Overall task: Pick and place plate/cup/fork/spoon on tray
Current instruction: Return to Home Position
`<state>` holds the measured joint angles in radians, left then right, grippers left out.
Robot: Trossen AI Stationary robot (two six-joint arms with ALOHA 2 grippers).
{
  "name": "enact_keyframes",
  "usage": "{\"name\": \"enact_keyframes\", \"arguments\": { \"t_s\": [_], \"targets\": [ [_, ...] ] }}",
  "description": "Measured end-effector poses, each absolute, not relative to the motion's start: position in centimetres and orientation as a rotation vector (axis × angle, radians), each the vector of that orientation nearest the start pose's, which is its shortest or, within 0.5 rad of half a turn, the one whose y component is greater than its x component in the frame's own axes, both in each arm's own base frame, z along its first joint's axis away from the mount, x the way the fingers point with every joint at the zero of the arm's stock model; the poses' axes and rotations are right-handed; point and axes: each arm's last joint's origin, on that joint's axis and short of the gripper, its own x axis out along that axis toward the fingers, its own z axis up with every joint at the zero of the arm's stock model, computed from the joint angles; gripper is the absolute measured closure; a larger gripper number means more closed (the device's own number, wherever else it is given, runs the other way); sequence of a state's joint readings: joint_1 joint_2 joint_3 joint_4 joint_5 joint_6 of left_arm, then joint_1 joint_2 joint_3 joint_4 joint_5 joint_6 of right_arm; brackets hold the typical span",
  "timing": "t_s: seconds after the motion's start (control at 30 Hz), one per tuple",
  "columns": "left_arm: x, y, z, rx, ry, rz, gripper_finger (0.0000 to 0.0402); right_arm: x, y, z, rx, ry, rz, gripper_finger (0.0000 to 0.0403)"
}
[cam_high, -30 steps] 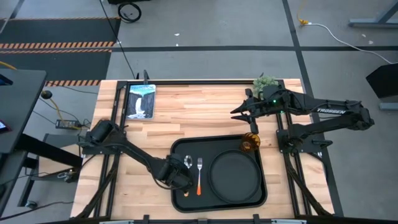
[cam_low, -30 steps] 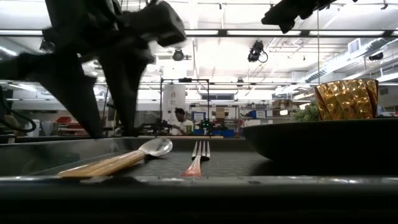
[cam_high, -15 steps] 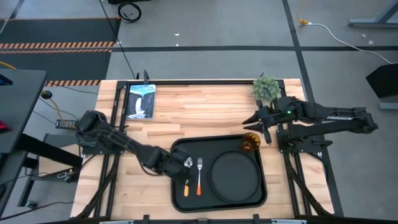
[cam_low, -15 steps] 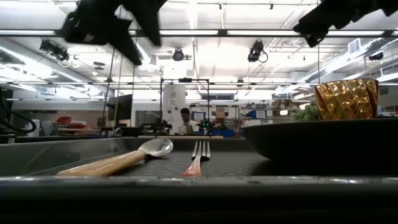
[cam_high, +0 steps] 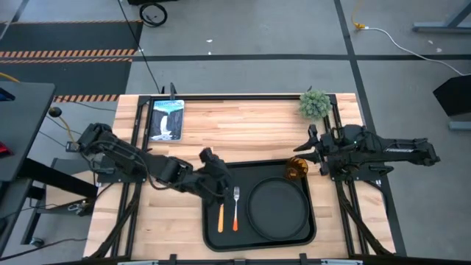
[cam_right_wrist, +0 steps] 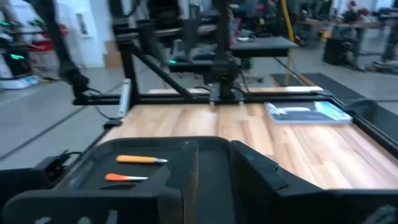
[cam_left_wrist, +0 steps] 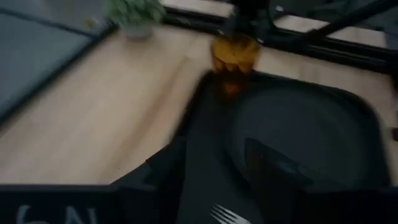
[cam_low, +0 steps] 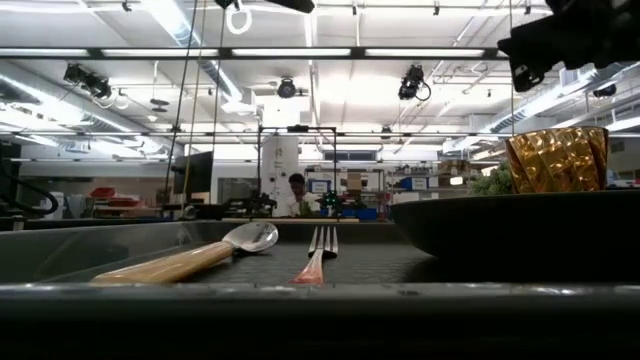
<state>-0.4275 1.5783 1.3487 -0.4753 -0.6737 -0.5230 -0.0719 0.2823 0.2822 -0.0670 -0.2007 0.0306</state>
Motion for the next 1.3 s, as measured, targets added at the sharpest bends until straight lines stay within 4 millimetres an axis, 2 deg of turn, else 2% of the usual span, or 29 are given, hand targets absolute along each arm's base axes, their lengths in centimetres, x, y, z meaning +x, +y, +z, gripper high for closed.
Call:
{"name": "enact_keyframes", "arguments": {
  "t_s": [0.2, 0.53, 0.6, 0.67, 0.8, 0.97, 1.13, 1.3],
  "targets": [
    [30.8, -10.9, 33.1, -0.038, 0.485, 0.431, 0.0230, 10.0, -0.1, 22.1, 0.030, 0.006, 0.157, 0.0300],
    [25.9, -6.8, 38.3, 0.049, 0.422, 0.464, 0.0230, 9.1, 0.0, 21.1, -0.008, -0.058, 0.157, 0.0300],
    [25.4, -6.0, 38.9, 0.054, 0.418, 0.443, 0.0230, 9.0, 0.0, 20.8, -0.009, -0.062, 0.157, 0.0300],
    [25.7, -5.4, 38.9, 0.046, 0.401, 0.406, 0.0230, 9.0, 0.0, 20.5, -0.009, -0.066, 0.158, 0.0300],
    [26.9, -4.8, 36.5, 0.051, 0.396, 0.269, 0.0230, 9.0, 0.0, 20.2, 0.014, -0.073, 0.159, 0.0300],
    [27.6, -2.9, 31.0, 0.014, 0.393, 0.144, 0.0230, 9.0, 0.0, 20.2, 0.024, -0.076, 0.162, 0.0300],
    [25.4, 0.0, 28.3, -0.006, 0.318, 0.163, 0.0230, 9.0, 0.0, 20.2, 0.065, -0.072, 0.166, 0.0300],
    [22.1, 1.6, 27.5, 0.075, 0.185, 0.200, 0.0230, 8.9, 0.0, 20.2, 0.074, -0.077, 0.166, 0.0300]
  ]
}}
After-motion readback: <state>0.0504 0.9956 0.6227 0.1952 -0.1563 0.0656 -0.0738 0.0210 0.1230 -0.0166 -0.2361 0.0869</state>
